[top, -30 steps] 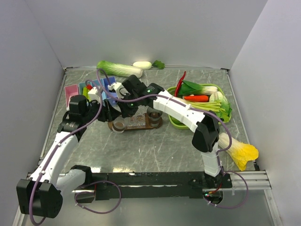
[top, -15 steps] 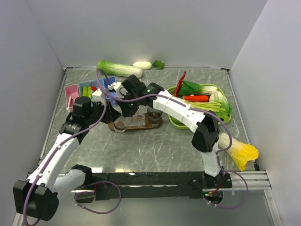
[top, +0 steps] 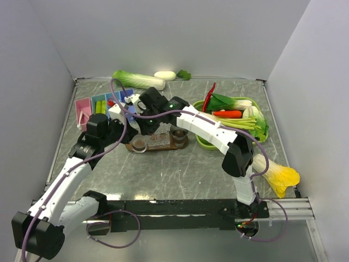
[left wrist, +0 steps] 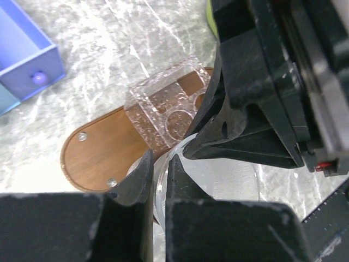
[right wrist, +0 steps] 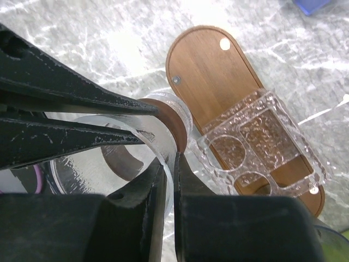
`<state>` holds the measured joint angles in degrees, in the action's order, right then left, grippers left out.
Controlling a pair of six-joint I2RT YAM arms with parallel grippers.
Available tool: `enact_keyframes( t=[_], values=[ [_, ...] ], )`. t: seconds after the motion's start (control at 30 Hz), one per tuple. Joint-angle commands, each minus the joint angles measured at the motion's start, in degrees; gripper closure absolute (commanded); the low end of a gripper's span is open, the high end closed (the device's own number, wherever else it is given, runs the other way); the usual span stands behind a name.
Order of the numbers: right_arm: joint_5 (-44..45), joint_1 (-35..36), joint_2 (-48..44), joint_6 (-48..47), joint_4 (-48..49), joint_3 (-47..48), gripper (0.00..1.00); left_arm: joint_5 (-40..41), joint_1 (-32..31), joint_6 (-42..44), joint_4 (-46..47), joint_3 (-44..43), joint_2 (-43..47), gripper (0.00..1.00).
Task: Prepare toiletry sets of a toothbrush and toothpaste on the tray
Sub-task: Pick up the cup from the storage box.
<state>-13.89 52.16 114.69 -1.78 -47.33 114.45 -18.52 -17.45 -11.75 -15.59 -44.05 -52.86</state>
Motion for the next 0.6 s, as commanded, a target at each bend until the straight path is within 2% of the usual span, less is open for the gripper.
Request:
enact_keyframes(
  t=[0.0, 0.17, 0.47, 0.57],
  values=[
    [2.1, -1.2, -1.2, 4.9, 6.7, 3.8, 0.83, 4.2, 0.1, -0.6, -0.2, 0.0, 3.8, 0.99],
    [1.8, -2.1, -1.8, 7.9, 9.0, 3.0, 0.74, 7.2, 0.1, -1.2, 0.1, 0.4, 5.7, 0.99],
    [4.5, -2.7, -5.0, 12.8, 12.3, -1.4, 0.52, 18.3, 0.2, -4.6, -0.5, 0.3, 6.8, 0.99],
    [5.6, -2.6, -5.7, 15.7, 13.4, -3.0, 0.47, 22.8, 0.2, -7.0, -0.6, 0.4, 7.3, 0.99]
  ],
)
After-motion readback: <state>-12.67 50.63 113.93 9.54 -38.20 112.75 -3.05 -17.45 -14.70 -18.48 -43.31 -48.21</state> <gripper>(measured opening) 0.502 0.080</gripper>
